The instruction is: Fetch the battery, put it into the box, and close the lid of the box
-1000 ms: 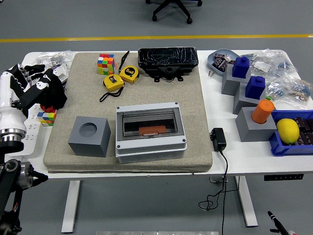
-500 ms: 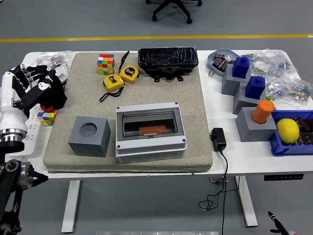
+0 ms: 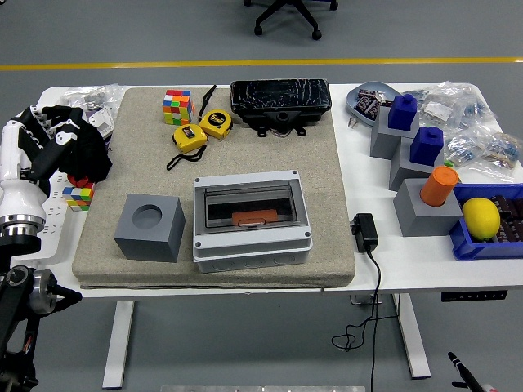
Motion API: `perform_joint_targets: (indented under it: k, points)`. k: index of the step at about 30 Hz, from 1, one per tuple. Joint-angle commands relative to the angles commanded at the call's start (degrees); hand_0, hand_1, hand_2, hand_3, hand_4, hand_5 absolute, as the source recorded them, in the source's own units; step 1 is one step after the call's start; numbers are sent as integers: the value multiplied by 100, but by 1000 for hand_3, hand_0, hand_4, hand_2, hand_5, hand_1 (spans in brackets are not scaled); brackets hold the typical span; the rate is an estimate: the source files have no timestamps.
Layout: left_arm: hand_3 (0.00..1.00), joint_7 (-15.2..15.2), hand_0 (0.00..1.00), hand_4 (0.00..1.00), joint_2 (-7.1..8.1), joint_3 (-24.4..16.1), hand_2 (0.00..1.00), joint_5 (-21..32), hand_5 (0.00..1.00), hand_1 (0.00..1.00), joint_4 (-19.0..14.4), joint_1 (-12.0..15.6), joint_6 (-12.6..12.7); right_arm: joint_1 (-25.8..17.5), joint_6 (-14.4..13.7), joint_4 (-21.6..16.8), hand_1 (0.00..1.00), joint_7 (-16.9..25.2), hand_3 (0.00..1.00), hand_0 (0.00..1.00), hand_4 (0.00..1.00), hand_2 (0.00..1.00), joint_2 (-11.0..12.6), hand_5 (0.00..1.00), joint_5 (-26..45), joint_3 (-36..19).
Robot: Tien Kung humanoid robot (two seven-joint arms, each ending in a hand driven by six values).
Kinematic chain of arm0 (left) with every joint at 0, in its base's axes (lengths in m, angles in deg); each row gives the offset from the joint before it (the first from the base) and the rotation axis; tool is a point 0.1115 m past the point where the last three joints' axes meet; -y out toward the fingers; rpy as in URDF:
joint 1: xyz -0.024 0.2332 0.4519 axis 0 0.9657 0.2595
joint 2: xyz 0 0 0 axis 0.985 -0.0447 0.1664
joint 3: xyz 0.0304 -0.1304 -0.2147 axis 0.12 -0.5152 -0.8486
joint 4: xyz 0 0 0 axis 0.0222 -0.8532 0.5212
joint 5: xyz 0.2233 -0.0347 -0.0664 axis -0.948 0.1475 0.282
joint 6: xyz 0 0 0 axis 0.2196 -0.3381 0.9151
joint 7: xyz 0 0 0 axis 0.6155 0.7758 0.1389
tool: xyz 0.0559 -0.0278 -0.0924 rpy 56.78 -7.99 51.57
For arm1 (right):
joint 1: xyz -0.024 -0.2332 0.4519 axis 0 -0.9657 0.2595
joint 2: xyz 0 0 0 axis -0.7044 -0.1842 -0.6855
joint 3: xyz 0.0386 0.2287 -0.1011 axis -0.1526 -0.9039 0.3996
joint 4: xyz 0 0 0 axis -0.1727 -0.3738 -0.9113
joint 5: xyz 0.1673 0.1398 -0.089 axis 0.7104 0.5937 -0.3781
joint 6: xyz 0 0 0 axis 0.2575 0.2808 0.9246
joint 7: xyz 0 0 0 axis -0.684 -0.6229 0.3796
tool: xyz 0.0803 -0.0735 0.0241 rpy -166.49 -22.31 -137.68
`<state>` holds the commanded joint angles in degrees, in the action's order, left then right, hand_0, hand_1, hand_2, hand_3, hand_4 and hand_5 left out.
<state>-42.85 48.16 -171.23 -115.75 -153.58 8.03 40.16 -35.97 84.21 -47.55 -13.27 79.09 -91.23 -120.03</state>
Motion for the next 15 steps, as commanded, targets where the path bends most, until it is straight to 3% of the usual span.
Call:
perform_joint_targets:
  k: [1, 15]
  points:
    - [566, 3, 595, 908, 0, -1, 577, 2, 513, 646, 1, -1, -3, -1, 0, 0, 788, -1, 782, 928, 998, 739, 0, 998, -1, -1]
    - [533, 29, 591, 906, -2, 1, 568, -57, 517, 644, -1, -6, 37, 7, 0, 0, 788, 0, 782, 928, 998, 739, 4, 998, 0, -4]
